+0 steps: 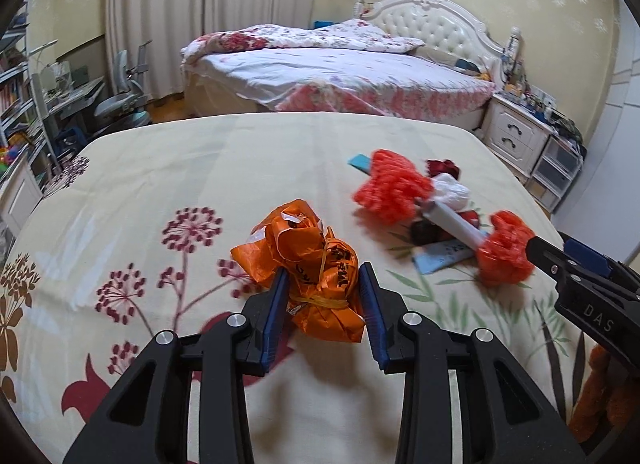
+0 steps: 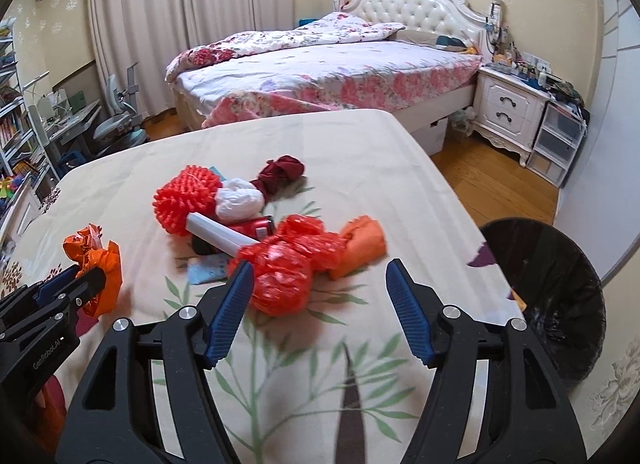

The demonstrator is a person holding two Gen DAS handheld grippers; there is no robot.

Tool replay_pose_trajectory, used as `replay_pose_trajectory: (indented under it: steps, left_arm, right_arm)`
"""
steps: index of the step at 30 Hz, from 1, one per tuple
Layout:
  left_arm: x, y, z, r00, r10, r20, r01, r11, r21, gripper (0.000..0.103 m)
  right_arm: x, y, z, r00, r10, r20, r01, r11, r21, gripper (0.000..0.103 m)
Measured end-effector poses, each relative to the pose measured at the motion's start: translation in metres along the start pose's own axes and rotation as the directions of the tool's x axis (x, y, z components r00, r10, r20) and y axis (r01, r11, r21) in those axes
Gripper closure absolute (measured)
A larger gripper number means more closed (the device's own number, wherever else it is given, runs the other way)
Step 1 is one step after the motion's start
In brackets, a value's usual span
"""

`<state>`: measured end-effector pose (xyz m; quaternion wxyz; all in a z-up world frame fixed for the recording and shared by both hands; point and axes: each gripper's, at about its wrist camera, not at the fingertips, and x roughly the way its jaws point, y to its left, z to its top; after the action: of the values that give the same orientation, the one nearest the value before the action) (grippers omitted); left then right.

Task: Collect trash
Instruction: 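Grasp the red plastic bag with the right tool while the left tool holds the orange bag, then carry the orange and red bags over the black trash bin with both tools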

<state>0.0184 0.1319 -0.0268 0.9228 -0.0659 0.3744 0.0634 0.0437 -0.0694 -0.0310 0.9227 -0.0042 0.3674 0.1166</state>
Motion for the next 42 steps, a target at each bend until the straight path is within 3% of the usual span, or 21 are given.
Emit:
replay_pose_trajectory:
  steps: [5, 12, 14, 17, 25, 33, 42]
  left_arm:
    - [0.003, 0.015, 0.003, 0.999, 0.032, 0.009, -0.032, 0.999, -0.027, 0.067]
    - [0.008, 0.024, 0.002, 1.0, 0.019, -0.002, -0.02, 0.999, -0.042, 0.067]
    - [0.008, 0.028, 0.001, 1.0, 0.015, -0.004, -0.015, 0.999, -0.043, 0.067]
    - [0.009, 0.027, 0.0, 1.0, 0.008, -0.007, -0.009, 0.999, -0.044, 0.067]
    - [0.003, 0.023, 0.0, 1.0, -0.006, 0.002, 0.006, 0.999, -0.038, 0.067]
    - [-0.009, -0.003, 0.001, 0.998, -0.06, 0.032, 0.06, 0.998, 0.0, 0.067]
    - [-0.02, -0.074, 0.004, 0.979, -0.192, 0.061, 0.185, 0.976, 0.113, 0.067]
  right_arm:
    - [0.013, 0.013, 0.004, 1.0, 0.005, -0.023, -0.005, 1.0, 0.006, 0.03]
    - [0.028, 0.018, 0.003, 0.997, -0.026, -0.068, 0.026, 1.0, -0.008, 0.032]
    - [0.03, 0.019, 0.002, 0.996, -0.026, -0.083, 0.025, 0.999, -0.02, 0.048]
    - [0.03, 0.018, -0.002, 0.994, -0.008, -0.105, 0.006, 1.0, -0.021, 0.062]
    - [0.01, 0.017, -0.007, 0.998, 0.005, -0.06, -0.008, 0.999, -0.04, 0.063]
    - [-0.015, -0.002, -0.007, 1.0, -0.03, 0.003, 0.03, 0.999, -0.034, 0.063]
    - [-0.031, -0.058, -0.009, 0.991, -0.134, 0.027, 0.133, 0.991, 0.016, 0.063]
